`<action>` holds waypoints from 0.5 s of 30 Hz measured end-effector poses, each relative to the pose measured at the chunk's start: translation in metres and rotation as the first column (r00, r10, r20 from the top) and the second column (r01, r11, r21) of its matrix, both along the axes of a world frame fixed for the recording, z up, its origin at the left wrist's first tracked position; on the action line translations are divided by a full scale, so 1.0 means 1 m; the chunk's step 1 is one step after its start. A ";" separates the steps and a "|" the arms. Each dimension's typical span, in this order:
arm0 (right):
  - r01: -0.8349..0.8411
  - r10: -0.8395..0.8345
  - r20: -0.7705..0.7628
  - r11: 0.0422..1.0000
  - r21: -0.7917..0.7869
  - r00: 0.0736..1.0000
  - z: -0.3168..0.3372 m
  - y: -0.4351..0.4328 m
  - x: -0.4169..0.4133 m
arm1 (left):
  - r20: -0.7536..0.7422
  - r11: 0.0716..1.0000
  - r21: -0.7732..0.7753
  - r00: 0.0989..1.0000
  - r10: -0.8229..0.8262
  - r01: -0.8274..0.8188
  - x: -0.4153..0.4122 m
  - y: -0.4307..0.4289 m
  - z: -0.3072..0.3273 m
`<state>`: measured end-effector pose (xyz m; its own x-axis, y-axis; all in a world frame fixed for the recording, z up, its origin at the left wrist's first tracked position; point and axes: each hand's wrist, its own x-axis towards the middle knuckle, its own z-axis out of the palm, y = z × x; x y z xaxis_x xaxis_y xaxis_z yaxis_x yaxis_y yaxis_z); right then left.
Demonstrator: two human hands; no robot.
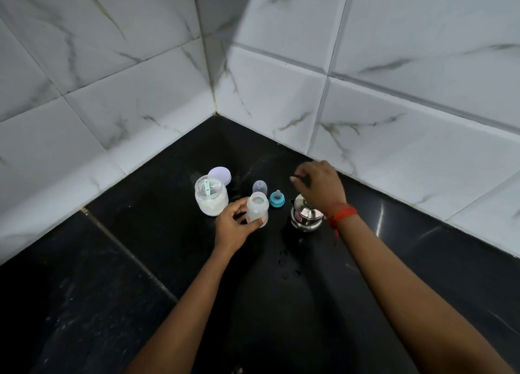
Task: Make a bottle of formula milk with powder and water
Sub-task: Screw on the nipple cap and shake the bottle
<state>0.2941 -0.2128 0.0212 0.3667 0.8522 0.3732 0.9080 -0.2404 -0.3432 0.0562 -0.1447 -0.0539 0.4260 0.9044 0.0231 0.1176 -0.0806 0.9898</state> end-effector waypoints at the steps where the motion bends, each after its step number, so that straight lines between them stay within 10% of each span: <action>1: -0.064 0.070 0.053 0.992 -0.112 0.996 0.008 0.014 -0.004 | 0.000 1.000 0.000 1.000 0.004 -0.004 0.000 0.001 -0.002; 6: -0.076 0.184 0.109 0.775 -0.627 0.977 0.009 0.069 -0.024 | -0.007 0.999 -0.022 0.999 0.041 -0.042 -0.002 0.008 -0.021; 15: -0.053 0.122 0.028 0.607 -0.793 0.992 -0.034 0.092 -0.033 | -0.012 0.997 0.034 0.997 0.077 -0.076 0.005 0.023 -0.045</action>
<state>0.2615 -0.1208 -0.0126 0.2764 0.8550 -0.4388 0.9525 -0.3043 0.0069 0.0615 -0.1213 -0.0989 0.3561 0.9332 0.0484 0.1377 -0.1037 0.9850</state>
